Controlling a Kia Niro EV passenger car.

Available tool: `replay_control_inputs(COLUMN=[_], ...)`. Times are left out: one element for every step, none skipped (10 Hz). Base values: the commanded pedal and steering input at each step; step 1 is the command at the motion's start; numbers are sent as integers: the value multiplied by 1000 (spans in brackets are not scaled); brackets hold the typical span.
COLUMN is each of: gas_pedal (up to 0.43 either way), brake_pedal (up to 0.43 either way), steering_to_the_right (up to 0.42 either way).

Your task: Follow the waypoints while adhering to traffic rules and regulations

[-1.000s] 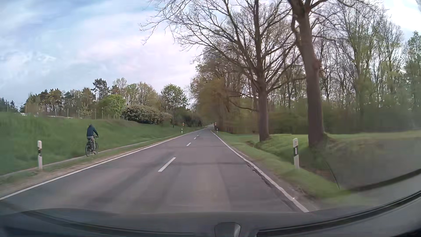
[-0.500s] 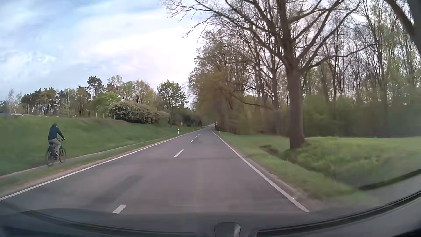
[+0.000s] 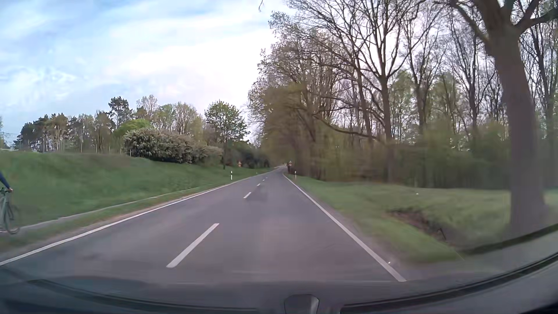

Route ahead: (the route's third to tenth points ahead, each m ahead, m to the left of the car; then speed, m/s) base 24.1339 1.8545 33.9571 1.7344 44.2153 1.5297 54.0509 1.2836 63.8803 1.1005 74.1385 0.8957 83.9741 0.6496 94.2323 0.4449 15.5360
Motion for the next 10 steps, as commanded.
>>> replay_control_inputs(gas_pedal=[59, 59, 59, 59, 59, 59, 59, 59, 59, 67], brake_pedal=[0, 0, 0, 0, 0, 0, 0, 0, 0, 0], steering_to_the_right=[-7, -6, -6, -6, -5, -5, -5, -5, -5, -5])
